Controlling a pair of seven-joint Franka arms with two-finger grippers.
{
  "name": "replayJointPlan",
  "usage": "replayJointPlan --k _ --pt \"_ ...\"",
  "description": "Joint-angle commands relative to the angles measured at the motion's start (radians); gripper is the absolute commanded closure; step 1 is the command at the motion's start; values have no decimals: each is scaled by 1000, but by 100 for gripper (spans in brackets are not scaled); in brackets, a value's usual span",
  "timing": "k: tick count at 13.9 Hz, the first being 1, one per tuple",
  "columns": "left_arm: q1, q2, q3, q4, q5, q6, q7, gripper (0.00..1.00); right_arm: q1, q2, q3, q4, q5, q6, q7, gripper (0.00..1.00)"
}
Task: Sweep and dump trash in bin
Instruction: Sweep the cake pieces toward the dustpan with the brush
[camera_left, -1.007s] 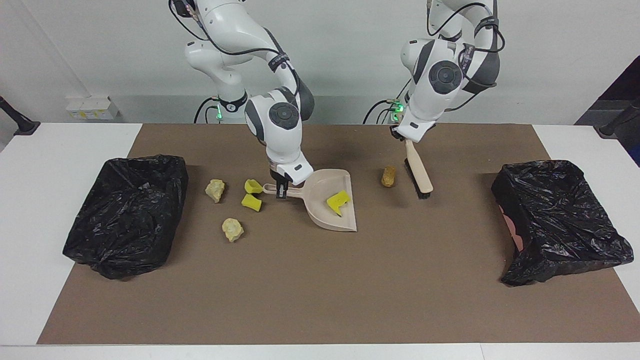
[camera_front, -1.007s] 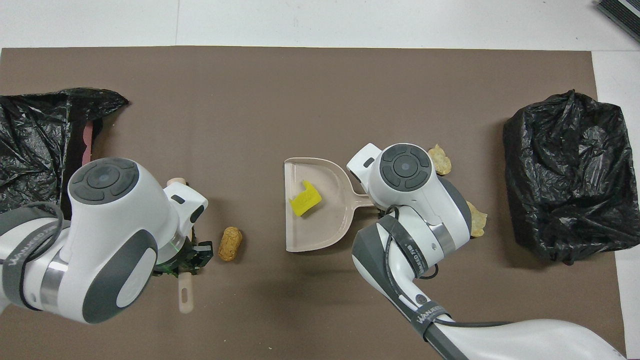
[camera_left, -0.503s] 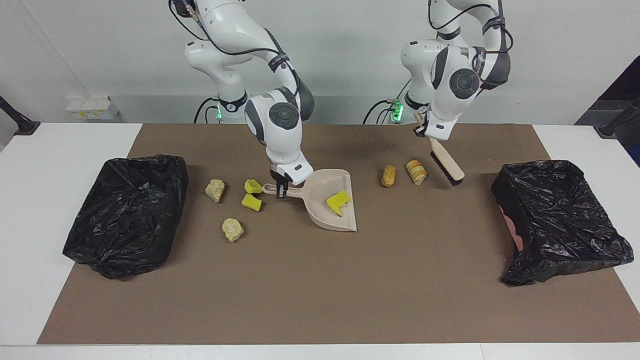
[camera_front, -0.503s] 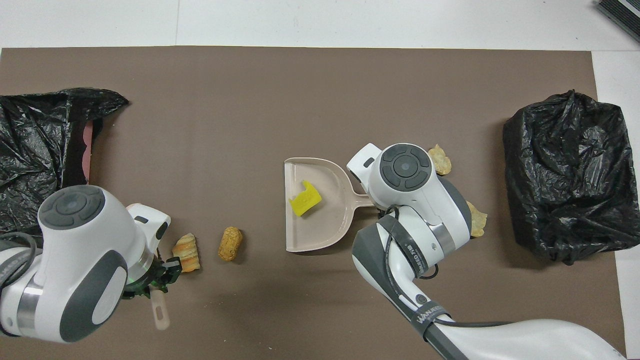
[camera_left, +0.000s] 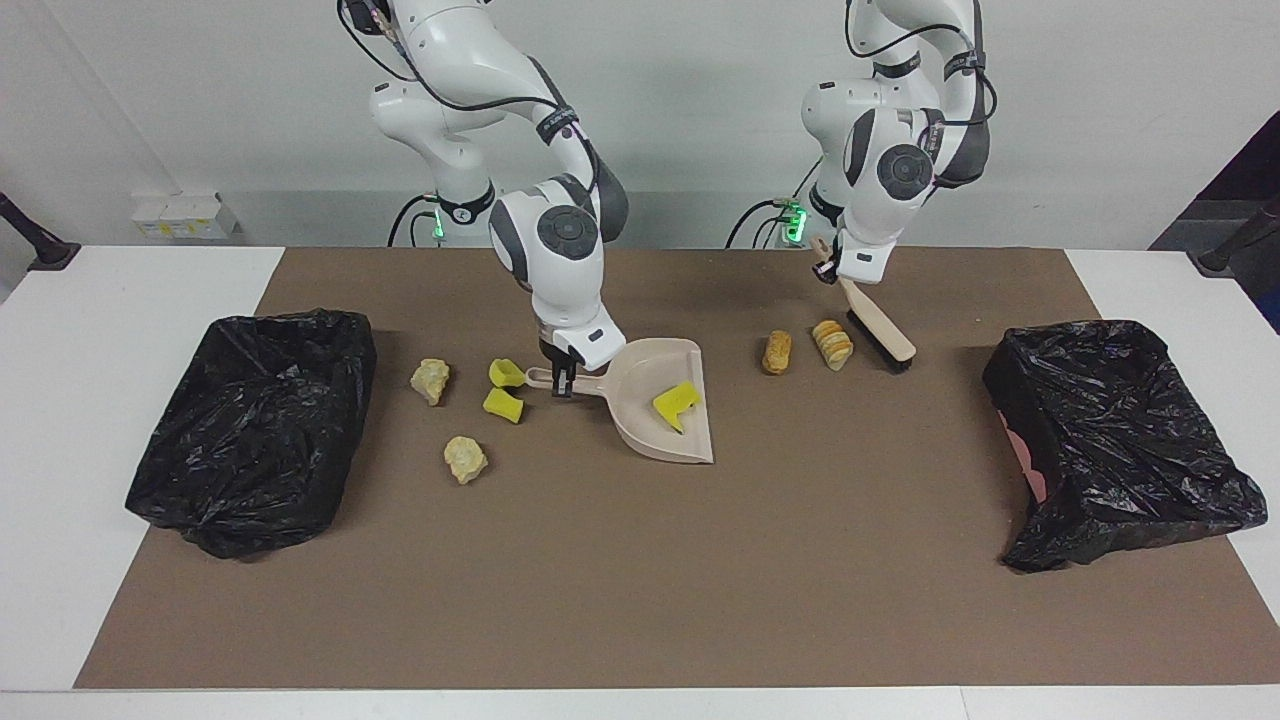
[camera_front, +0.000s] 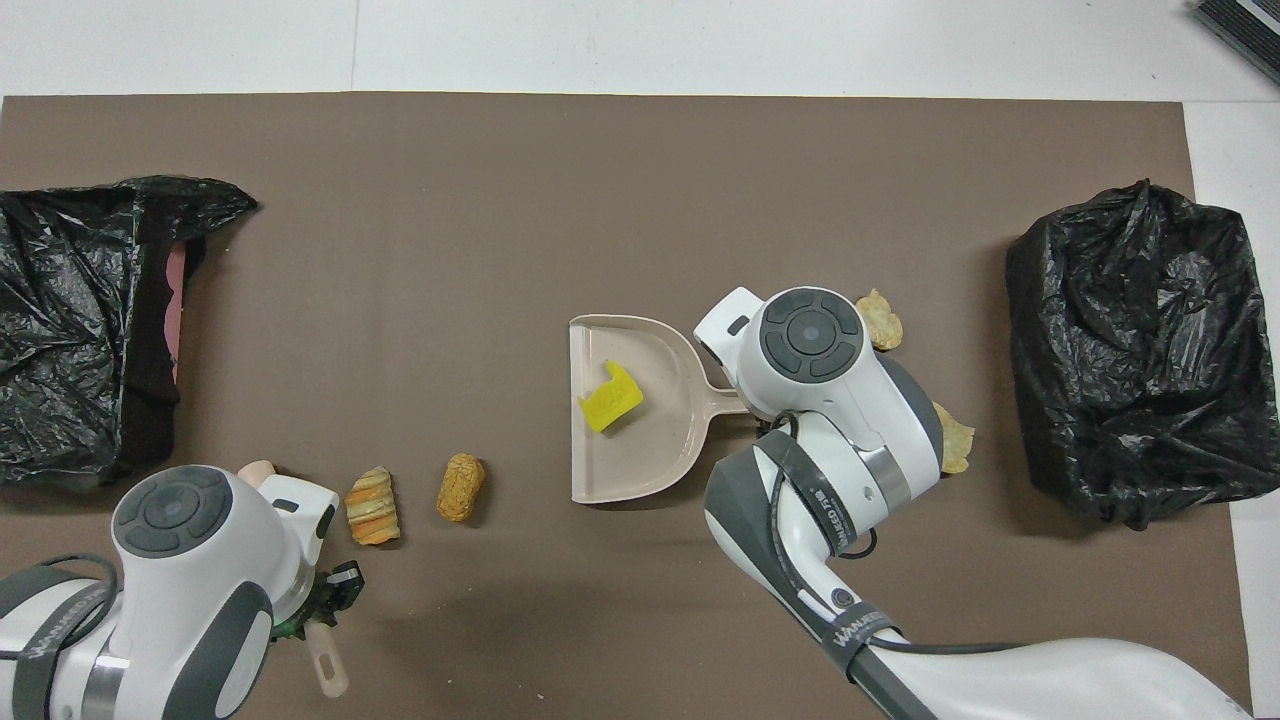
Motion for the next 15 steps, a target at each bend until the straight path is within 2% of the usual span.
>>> replayJointPlan --k 1,4,7,10,12,15 --pt "-56 82 -21 13 -16 100 -76 100 -7 2 5 -19 -24 38 39 100" --pt "-57 134 -113 95 -129 156 -105 100 13 13 5 -18 -24 57 70 100" --pt "-67 154 -170 131 -138 160 -95 100 42 33 5 -16 -24 84 139 100" --pt "-132 186 -171 161 -140 240 -105 100 69 60 5 -15 -24 122 189 100" --pt "-195 267 -171 209 -140 290 -130 100 74 72 5 -12 -24 148 212 100" --pt "-208 319 -171 302 -138 277 -142 100 85 77 5 -9 -24 147 229 100"
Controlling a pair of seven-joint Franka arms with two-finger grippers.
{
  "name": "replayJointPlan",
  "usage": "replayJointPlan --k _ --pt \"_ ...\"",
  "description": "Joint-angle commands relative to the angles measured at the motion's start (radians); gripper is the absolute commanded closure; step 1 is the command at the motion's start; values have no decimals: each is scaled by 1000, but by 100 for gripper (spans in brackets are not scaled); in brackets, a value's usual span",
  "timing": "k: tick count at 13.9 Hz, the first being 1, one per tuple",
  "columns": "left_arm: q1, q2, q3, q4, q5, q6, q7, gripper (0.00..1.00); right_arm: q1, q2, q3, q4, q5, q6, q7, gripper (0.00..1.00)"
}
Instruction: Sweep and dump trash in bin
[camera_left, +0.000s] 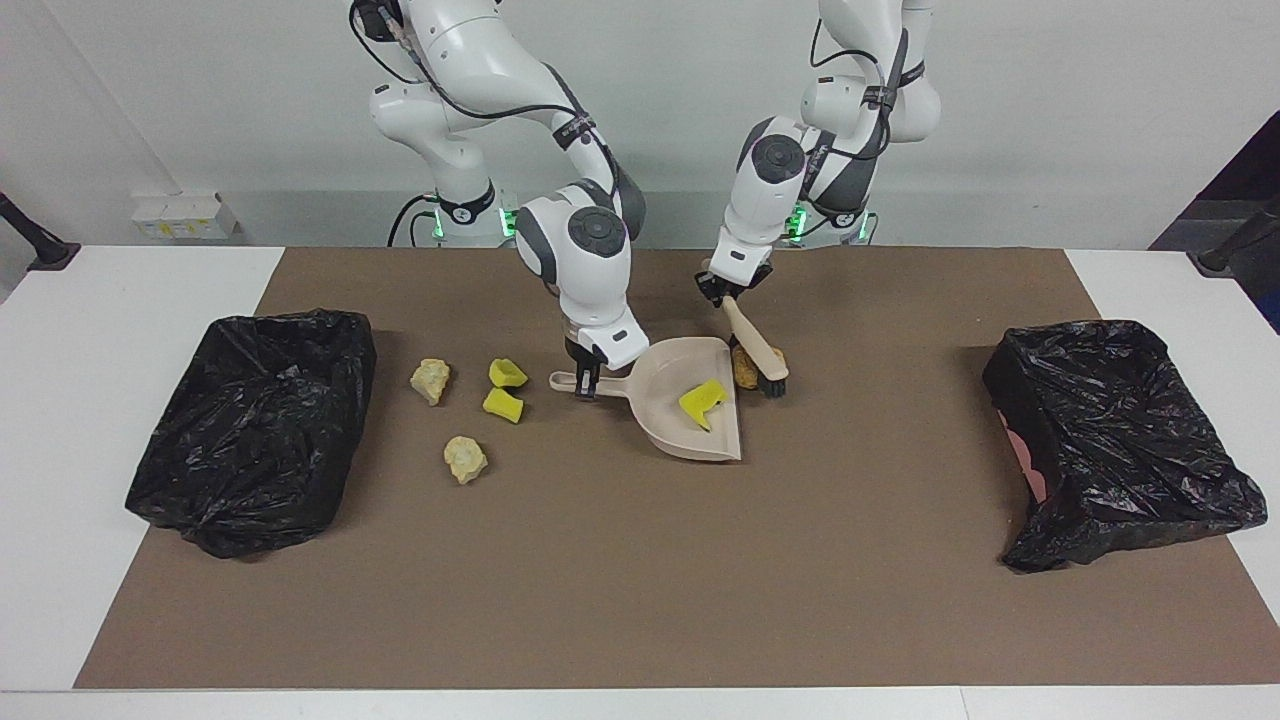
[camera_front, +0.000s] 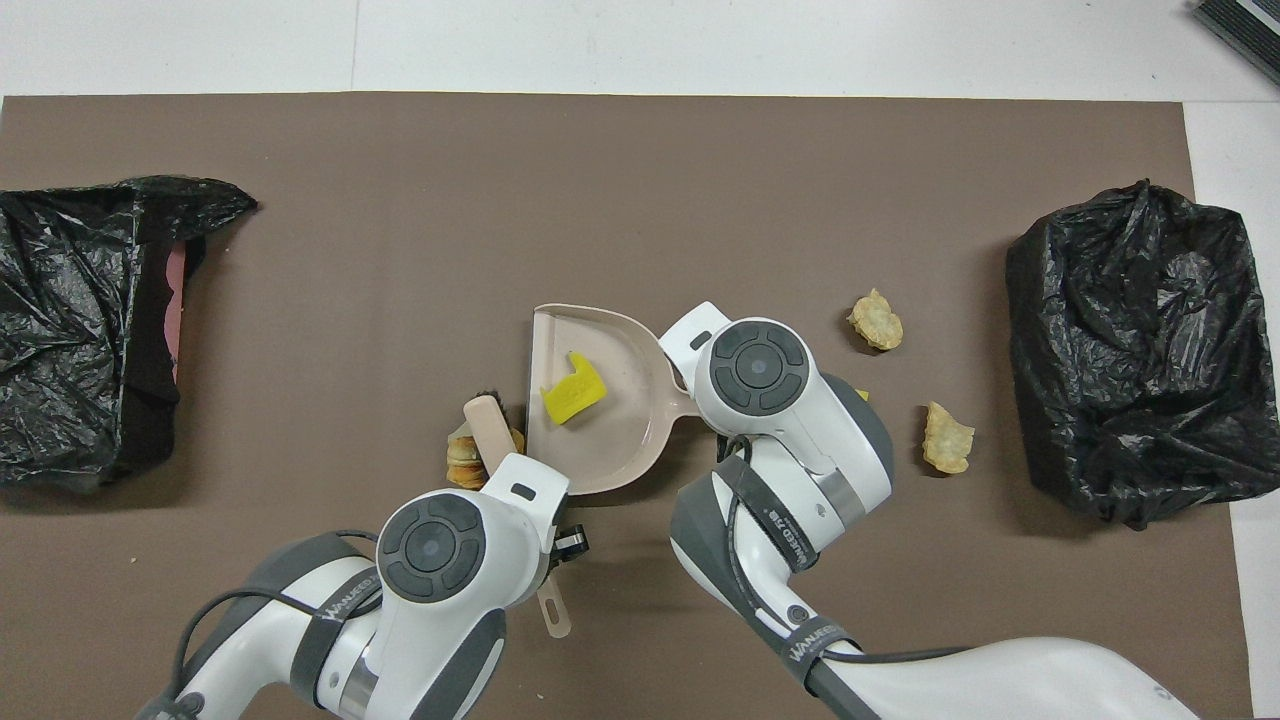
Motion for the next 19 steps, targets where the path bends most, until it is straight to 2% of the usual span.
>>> replayJointPlan --k 1,2,5,9,14,17,19 --pt "-19 101 8 131 -11 -15 -4 100 16 41 6 13 -6 35 60 100" --pt "-8 120 8 176 -11 -47 4 100 12 36 5 30 -7 -3 46 100" --pt "34 103 39 266 -10 -210 38 100 -5 21 2 121 -24 -173 -11 100" --pt "84 30 135 270 -7 -433 242 100 -7 0 3 127 -128 -270 -23 100" --pt "192 -62 161 61 4 -380 427 100 8 -1 8 83 -206 -258 -31 100" --pt "206 -66 161 -15 6 -329 438 100 10 6 10 81 -213 -250 -46 100" --pt "193 -56 155 -58 6 -248 426 100 37 19 8 81 -213 -229 -45 100"
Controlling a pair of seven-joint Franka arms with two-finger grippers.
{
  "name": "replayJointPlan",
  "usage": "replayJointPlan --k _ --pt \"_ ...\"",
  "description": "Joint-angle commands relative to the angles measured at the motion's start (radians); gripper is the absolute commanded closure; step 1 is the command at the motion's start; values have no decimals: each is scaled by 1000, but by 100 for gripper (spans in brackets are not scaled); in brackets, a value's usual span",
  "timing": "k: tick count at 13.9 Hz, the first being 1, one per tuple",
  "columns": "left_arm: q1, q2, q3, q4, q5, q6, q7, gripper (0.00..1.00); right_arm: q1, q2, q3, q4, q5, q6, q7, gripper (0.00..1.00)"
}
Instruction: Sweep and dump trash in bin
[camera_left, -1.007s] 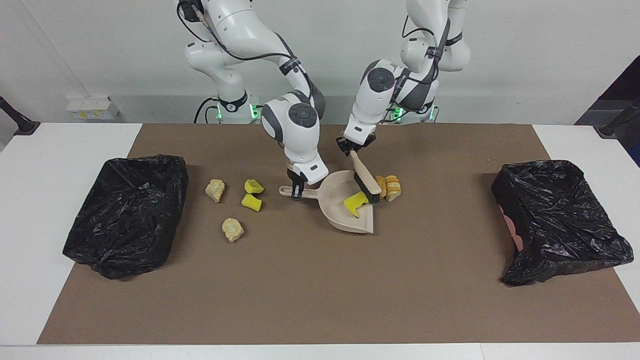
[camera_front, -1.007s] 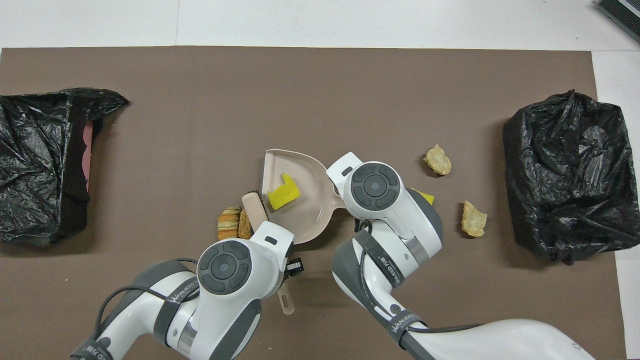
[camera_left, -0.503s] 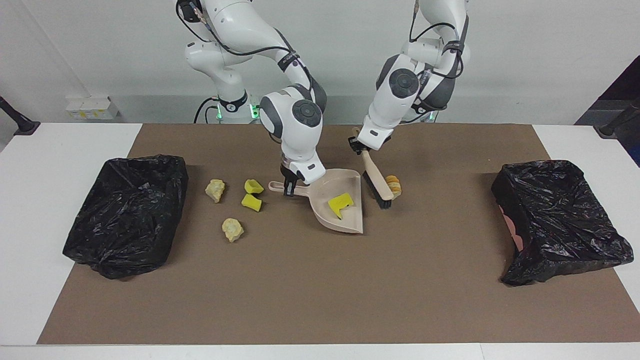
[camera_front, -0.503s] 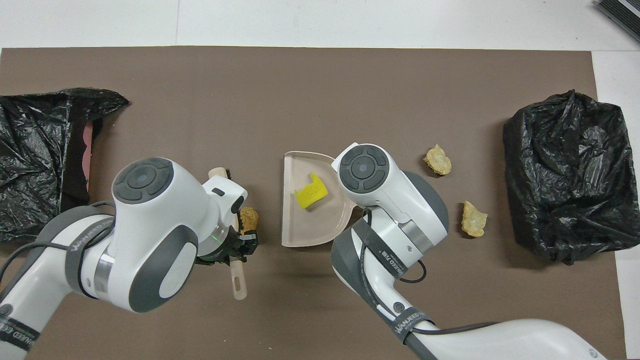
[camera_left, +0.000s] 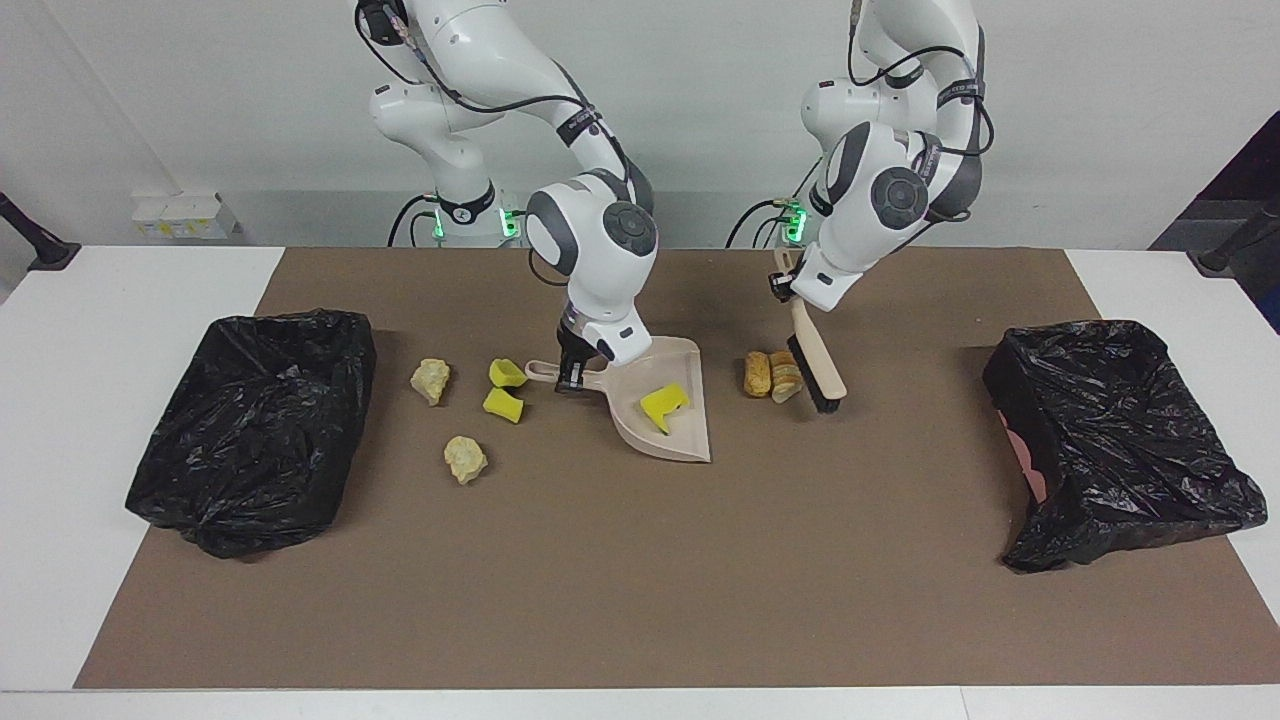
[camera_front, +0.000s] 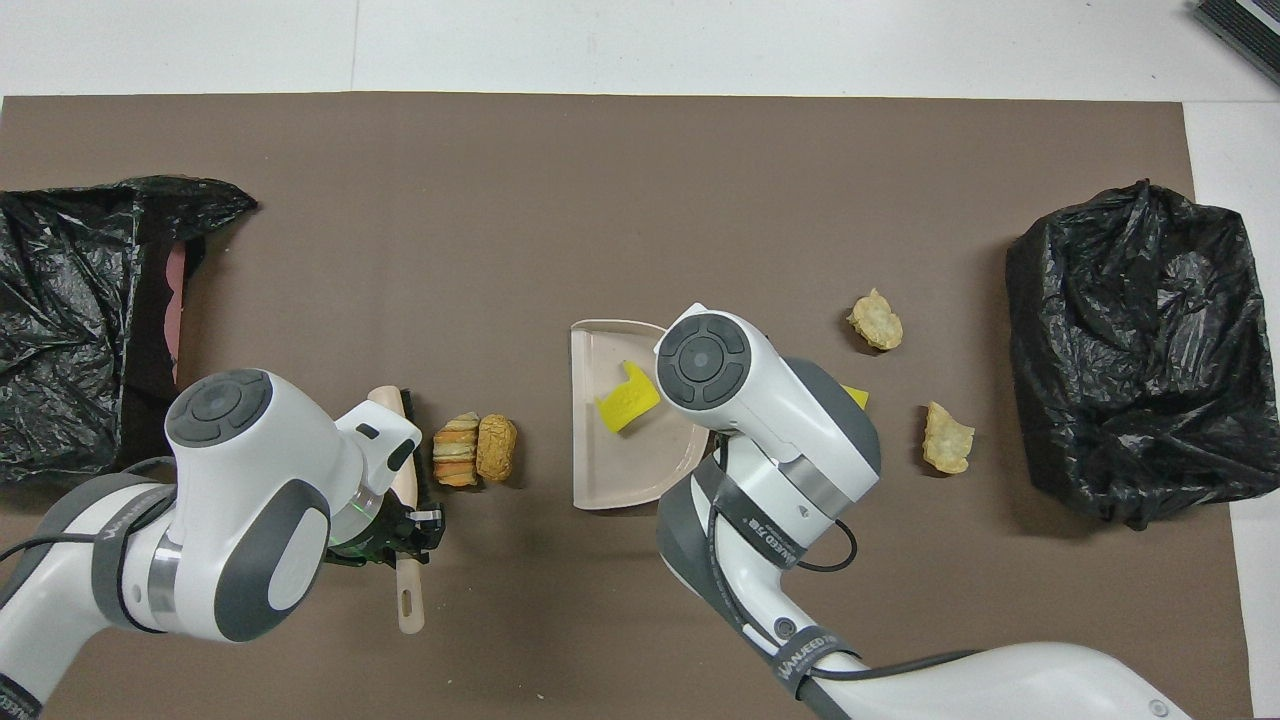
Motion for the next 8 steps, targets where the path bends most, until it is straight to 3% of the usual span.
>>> replayJointPlan --k 1,4,8 --pt "-18 -26 -14 -65 4 89 -19 100 17 12 4 -12 -23 30 -21 100" --pt "-81 2 -26 -47 -7 120 -101 100 18 18 6 -12 -15 64 -13 100" --pt "-92 46 -126 36 -70 131 -170 100 34 40 6 -4 -9 95 22 100"
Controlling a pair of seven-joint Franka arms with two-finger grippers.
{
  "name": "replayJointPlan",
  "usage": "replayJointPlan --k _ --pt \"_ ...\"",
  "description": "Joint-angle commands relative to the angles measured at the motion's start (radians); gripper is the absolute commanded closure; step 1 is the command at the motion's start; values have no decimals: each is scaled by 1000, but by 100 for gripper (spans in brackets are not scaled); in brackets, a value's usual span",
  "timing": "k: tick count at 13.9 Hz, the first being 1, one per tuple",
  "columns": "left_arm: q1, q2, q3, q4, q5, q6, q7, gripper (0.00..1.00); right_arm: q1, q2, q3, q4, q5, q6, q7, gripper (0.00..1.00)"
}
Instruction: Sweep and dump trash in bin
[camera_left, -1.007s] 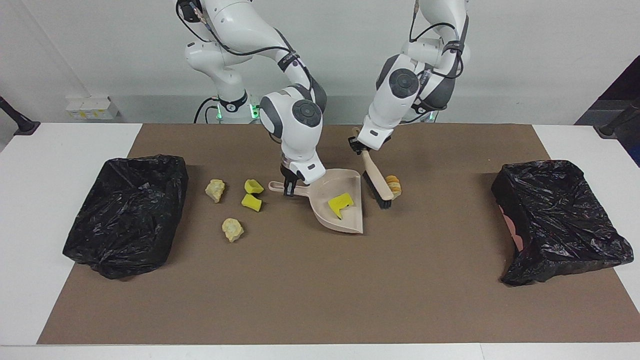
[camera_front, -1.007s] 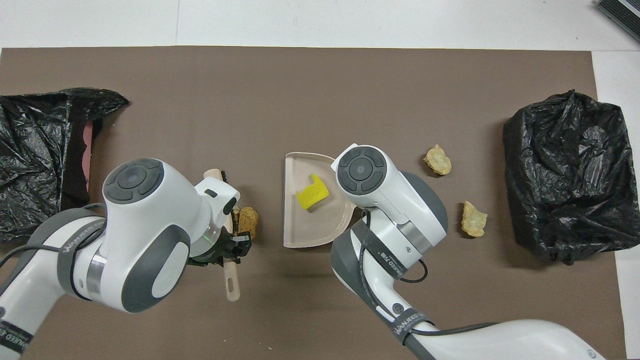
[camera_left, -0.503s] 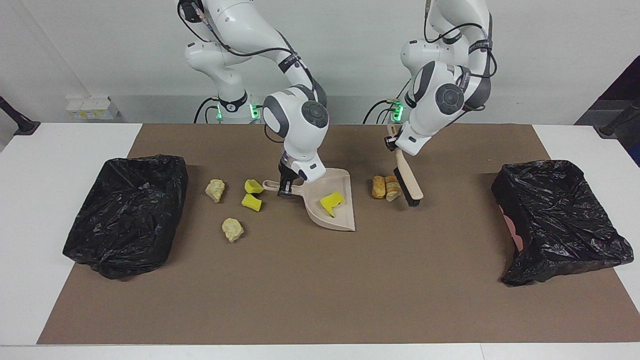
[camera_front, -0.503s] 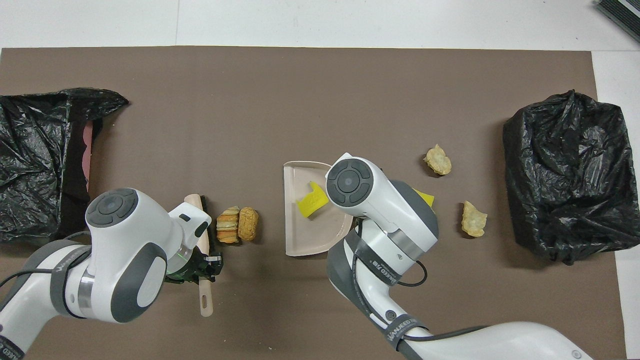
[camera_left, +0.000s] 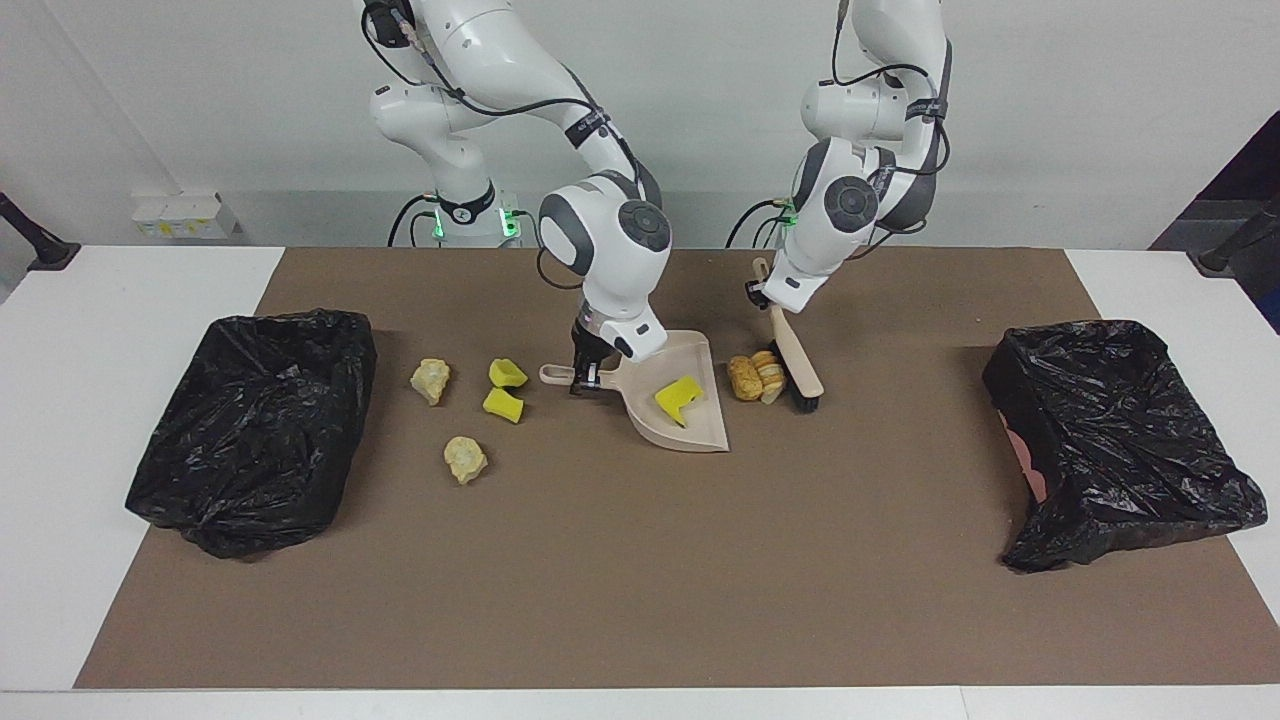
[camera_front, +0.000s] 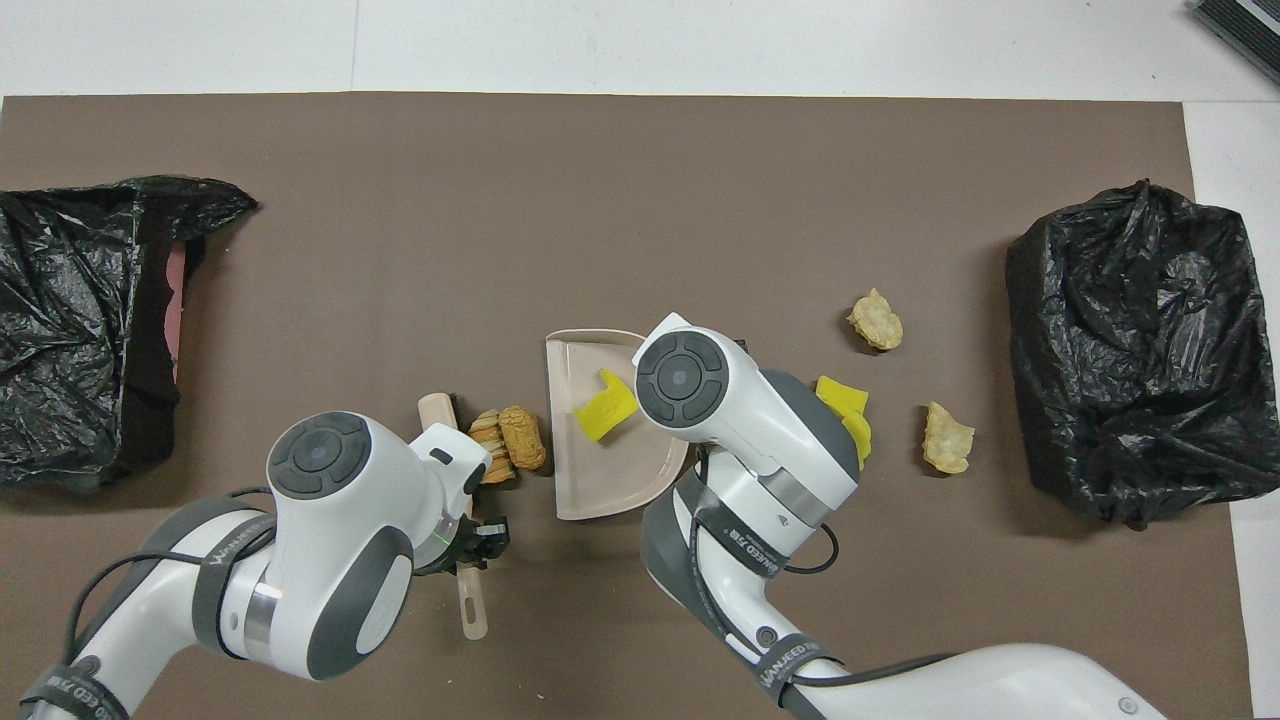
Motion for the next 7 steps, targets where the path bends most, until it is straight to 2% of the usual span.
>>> replayJointPlan --k 1,4,7 --pt "-44 33 -31 53 -28 33 -58 100 8 24 5 -1 -5 54 23 100" --pt "-135 49 -32 67 -50 121 -63 100 8 26 5 -1 -4 64 25 100" --pt "-125 104 -31 186 -58 31 -75 100 7 26 4 -1 -7 55 23 100"
